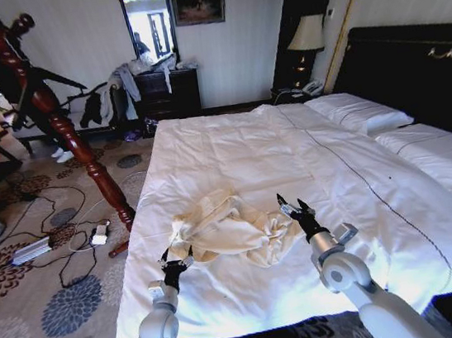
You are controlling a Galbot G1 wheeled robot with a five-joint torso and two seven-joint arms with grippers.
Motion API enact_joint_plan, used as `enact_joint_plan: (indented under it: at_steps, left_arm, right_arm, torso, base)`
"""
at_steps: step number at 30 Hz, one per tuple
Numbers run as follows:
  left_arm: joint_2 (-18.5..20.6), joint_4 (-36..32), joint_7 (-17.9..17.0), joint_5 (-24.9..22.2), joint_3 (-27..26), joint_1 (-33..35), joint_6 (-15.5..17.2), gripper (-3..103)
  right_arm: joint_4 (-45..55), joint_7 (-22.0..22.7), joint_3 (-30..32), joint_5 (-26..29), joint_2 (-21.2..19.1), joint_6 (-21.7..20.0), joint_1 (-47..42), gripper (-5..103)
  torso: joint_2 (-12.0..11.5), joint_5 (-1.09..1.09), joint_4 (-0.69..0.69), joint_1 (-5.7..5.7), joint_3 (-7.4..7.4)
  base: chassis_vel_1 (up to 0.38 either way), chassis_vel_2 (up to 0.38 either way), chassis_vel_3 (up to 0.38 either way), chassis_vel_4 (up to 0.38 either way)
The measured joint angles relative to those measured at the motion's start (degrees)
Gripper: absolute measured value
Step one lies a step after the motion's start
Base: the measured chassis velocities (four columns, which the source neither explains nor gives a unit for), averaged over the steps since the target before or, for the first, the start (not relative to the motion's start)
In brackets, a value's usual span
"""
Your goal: Pick up the clothes from the bed and hang them on the clothes hanger.
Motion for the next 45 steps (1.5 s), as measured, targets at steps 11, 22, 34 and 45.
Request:
enact_joint_plan:
  at_steps: [11, 22, 34, 45]
  left_arm:
    - [-1.09, -1.74, 2.74, 0.11, 0.70, 2.18, -2.15, 100]
    - [-2.61, -1.55, -3.80, 6.30, 1.91, 5.78, 3.43, 102]
    - [-4.09, -3.45, -7.27, 5.71, -0.40, 7.27, 3.78, 60]
    - [-4.60, -2.76, -7.69, 5.62, 0.77, 5.49, 4.23, 42]
  right_arm:
    - [-1.42, 0.39, -1.05, -0.32, 0.11, 0.45, 0.63, 100]
    - [-1.41, 0.85, -1.07, -0.55, 0.19, 0.45, 0.27, 100]
    - [-1.62, 1.34, -1.74, -1.12, 0.76, 0.19, 0.00, 100]
    - [-0.04, 1.58, -0.08, -1.44, -0.53, 0.18, -2.38, 100]
  torso:
    - [0.00, 0.01, 0.00, 0.00, 0.00]
    - [0.00, 0.00, 0.00, 0.00, 0.00]
    - [0.00, 0.00, 0.00, 0.00, 0.00]
    - [0.00, 0.01, 0.00, 0.00, 0.00]
  base:
    - [0.000, 0.000, 0.000, 0.000]
    - [0.000, 0.000, 0.000, 0.000]
    - [0.000, 0.000, 0.000, 0.000]
    - [0.000, 0.000, 0.000, 0.000]
